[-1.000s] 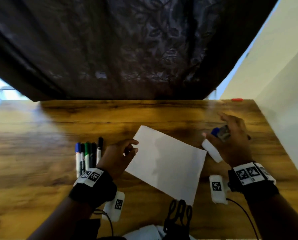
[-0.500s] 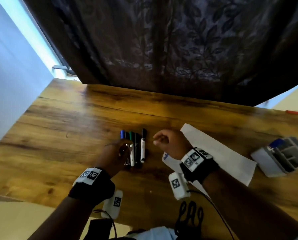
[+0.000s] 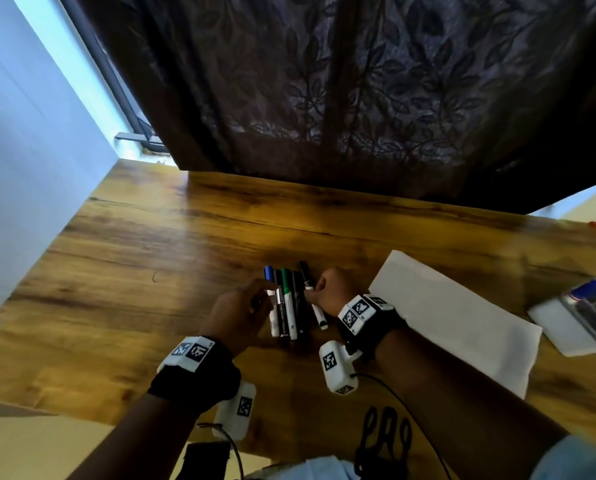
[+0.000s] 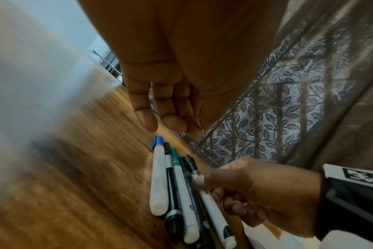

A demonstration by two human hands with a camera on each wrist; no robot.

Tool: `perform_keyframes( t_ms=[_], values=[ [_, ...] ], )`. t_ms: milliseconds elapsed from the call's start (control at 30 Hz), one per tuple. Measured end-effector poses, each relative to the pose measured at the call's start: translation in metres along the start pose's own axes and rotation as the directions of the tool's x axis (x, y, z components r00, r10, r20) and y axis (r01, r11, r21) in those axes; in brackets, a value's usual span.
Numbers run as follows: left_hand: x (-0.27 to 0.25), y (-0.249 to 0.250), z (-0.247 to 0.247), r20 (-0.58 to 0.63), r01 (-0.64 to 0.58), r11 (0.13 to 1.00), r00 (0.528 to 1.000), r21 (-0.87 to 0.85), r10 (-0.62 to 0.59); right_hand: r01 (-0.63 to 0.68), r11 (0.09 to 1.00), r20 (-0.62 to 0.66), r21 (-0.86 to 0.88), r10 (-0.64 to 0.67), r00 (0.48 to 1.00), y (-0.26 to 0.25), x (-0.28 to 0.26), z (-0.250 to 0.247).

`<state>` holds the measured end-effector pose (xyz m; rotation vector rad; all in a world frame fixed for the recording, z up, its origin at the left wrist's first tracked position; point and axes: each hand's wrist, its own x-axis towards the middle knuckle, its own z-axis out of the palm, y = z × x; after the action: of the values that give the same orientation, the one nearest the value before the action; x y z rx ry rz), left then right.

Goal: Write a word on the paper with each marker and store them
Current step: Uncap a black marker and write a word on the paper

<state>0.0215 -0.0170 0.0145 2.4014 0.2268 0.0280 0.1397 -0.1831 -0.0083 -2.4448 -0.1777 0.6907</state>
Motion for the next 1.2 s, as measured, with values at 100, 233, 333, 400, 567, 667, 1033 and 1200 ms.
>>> perform_keyframes(
  t_ms=[100, 233, 333, 400, 567, 667, 1033, 1200],
  values=[
    [0.008, 0.007, -0.001, -0.033, -0.059, 0.998, 0.998, -0.033, 0.058, 0.058, 0.998, 0.011, 0.016, -0.058, 0.998, -0.001, -0.013, -0.017],
    [0.016, 0.027, -0.001, -0.048, -0.157, 0.983, 0.987, -0.093, 0.153, 0.177, 0.979, 0.011, 0.100, -0.179, 0.984, 0.003, -0.040, -0.051],
    [0.023, 0.043, 0.005, -0.015, -0.240, 0.969, 0.971, -0.062, 0.240, 0.282, 0.943, -0.005, 0.179, -0.286, 0.958, 0.015, -0.064, -0.075],
    [0.027, 0.052, 0.013, 0.055, -0.292, 0.956, 0.955, -0.022, 0.293, 0.315, 0.925, -0.006, 0.215, -0.321, 0.947, 0.026, -0.078, -0.088],
    [0.029, 0.083, 0.032, 0.165, -0.291, 0.952, 0.939, -0.090, 0.303, 0.282, 0.843, -0.028, 0.459, -0.304, 0.952, 0.055, -0.098, -0.116],
    [0.026, 0.103, 0.042, 0.103, -0.364, 0.921, 0.920, -0.140, 0.379, 0.260, 0.704, -0.058, 0.661, -0.297, 0.953, 0.069, -0.106, -0.124],
    [0.027, 0.155, 0.059, 0.303, -0.419, 0.858, 0.811, -0.297, 0.501, 0.336, 0.726, -0.009, 0.600, -0.414, 0.910, 0.095, -0.131, -0.160],
    [0.026, 0.172, 0.054, 0.442, -0.271, 0.899, 0.797, -0.345, 0.410, 0.437, 0.774, 0.046, 0.458, -0.512, 0.858, 0.108, -0.126, -0.176]
  ],
)
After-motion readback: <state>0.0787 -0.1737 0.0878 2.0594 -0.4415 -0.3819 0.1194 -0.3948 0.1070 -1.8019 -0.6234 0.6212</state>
